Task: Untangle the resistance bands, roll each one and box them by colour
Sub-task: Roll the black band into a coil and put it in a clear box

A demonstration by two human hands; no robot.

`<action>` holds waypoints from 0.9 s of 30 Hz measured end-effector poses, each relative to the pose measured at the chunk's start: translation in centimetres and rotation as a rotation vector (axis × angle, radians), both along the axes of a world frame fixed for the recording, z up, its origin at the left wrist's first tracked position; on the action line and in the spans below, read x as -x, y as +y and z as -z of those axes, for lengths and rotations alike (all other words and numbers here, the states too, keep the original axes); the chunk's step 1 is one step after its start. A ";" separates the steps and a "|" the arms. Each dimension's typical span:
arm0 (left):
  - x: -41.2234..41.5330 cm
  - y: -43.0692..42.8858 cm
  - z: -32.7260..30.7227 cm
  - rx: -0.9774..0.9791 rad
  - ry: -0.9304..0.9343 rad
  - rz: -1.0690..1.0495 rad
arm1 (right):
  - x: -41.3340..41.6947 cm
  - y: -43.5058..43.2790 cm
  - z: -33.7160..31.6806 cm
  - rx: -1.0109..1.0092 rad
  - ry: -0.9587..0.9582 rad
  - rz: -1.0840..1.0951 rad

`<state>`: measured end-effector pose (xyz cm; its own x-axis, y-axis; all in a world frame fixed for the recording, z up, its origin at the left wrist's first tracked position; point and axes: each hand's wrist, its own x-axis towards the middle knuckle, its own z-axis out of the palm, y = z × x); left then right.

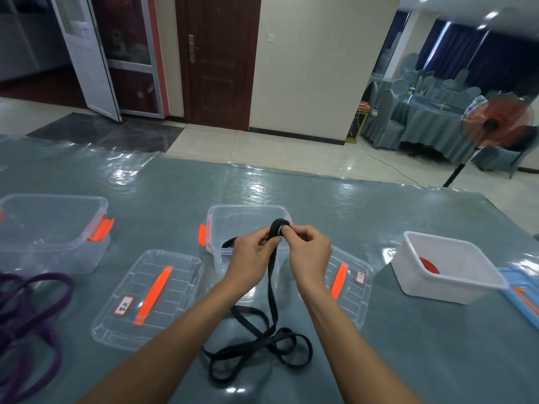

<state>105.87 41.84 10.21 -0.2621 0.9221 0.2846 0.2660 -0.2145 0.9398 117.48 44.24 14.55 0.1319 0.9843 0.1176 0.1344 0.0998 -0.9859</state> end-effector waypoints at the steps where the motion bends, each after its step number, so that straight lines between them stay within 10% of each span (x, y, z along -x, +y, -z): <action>1: -0.1 0.0 0.0 -0.006 -0.005 0.003 | 0.2 -0.1 0.1 0.050 0.056 0.002; 10: 0.6 -0.1 0.5 0.010 0.055 -0.069 | 0.9 -0.2 1.3 0.228 0.252 -0.160; 20: 3.8 -0.5 -1.2 0.247 0.580 0.215 | -2.5 1.6 0.5 -0.217 -0.773 -0.556; 27: 2.9 -0.9 -1.4 0.139 -0.009 0.119 | -2.7 1.6 1.1 0.124 -0.019 -0.395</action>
<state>102.97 40.93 11.61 -0.1508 0.9771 0.1505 0.2379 -0.1119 0.9648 120.15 45.84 13.40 -0.2596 0.9657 -0.0058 0.1274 0.0283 -0.9915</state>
